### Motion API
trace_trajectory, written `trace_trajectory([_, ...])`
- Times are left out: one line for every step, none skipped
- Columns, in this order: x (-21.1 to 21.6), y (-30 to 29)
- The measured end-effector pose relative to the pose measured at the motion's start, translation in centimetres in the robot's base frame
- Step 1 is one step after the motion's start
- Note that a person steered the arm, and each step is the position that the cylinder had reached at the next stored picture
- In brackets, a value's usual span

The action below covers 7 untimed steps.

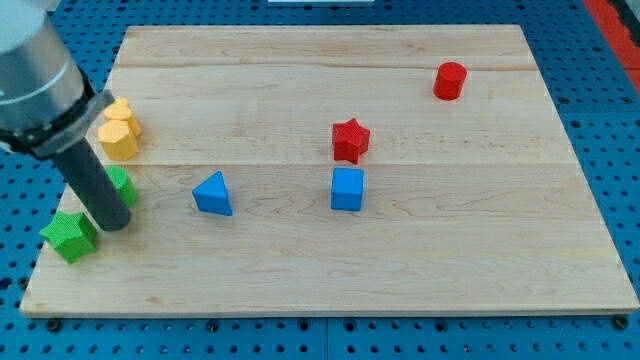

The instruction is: Move the green star diagonal bottom right to the green circle

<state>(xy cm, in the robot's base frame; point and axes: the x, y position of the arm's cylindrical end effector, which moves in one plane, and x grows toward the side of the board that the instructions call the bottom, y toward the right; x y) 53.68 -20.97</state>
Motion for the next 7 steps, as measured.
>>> trace_trajectory([4.4,-1.3])
trace_trajectory([5.8,-6.0])
trace_trajectory([7.0,-9.4])
trace_trajectory([7.0,-9.4])
trace_trajectory([4.8,-9.3])
trace_trajectory([4.8,-8.5])
trace_trajectory([6.5,-7.1])
